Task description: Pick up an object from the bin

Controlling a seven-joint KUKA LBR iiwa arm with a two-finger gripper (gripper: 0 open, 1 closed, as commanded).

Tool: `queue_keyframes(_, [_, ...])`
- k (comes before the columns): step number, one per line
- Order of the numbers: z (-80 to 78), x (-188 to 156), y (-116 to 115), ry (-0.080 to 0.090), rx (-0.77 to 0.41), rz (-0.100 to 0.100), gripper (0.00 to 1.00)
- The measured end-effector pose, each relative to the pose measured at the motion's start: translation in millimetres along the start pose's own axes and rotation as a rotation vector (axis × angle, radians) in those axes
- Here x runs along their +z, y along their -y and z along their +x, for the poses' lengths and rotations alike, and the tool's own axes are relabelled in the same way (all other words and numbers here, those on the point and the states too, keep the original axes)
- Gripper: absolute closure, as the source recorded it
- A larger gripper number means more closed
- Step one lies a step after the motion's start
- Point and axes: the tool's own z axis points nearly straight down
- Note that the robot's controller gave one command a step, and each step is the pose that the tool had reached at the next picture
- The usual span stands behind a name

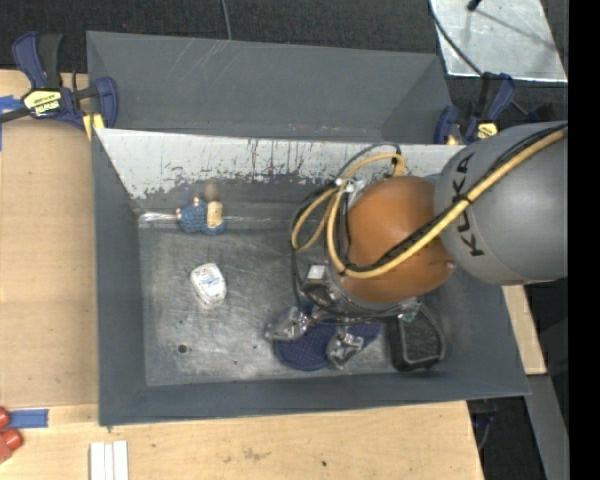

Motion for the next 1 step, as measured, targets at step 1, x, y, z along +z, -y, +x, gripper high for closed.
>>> queue_keyframes(1, [6.8, -130.1, 15.5, -0.001, -0.005, 0.004, 1.0])
